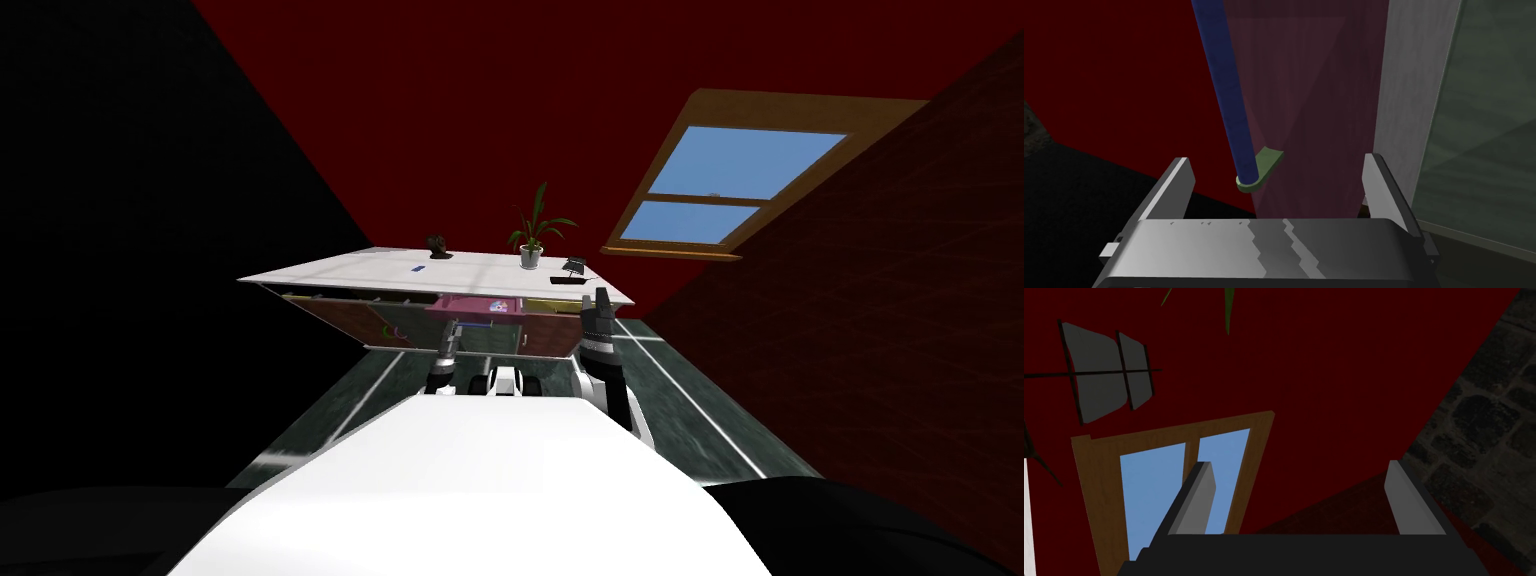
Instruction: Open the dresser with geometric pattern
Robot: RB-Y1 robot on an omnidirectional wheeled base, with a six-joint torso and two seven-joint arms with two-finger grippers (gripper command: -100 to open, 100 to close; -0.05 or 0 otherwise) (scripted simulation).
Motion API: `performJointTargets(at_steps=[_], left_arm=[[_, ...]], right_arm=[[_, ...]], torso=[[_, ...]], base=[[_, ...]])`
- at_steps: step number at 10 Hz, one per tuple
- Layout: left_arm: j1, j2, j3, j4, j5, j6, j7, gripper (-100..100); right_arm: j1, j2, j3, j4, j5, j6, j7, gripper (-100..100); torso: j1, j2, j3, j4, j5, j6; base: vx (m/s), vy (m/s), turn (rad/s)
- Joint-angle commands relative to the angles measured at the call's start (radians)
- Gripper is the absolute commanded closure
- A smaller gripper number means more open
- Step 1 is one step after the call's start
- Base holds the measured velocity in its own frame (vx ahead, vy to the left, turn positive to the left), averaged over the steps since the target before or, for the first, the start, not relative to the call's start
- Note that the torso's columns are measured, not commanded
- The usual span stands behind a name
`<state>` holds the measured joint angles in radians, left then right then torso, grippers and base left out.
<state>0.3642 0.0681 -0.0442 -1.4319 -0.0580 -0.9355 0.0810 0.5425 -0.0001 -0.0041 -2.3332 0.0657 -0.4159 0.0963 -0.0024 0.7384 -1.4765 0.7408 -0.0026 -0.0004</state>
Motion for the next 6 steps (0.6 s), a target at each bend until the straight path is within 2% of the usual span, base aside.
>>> performJointTargets(at_steps=[1, 6], left_arm=[[-0.014, 0.01, 0.005, -0.06, 0.004, 0.075, 0.012, -100], [-0.035, 0.027, 0.015, -0.162, 0.01, 0.196, 0.032, -100]], right_arm=[[0.0, 0.0, 0.0, 0.0, 0.0, 0.0, 0.0, 0], [0.0, 0.0, 0.0, 0.0, 0.0, 0.0, 0.0, 0]], torso=[[0.002, -0.001, 0.0, -0.002, 0.002, 0.0], [-0.002, 0.01, 0.005, 0.008, -0.004, -0.002]], base=[[-0.05, -0.012, 0.006], [-0.037, -0.014, 0.0]])
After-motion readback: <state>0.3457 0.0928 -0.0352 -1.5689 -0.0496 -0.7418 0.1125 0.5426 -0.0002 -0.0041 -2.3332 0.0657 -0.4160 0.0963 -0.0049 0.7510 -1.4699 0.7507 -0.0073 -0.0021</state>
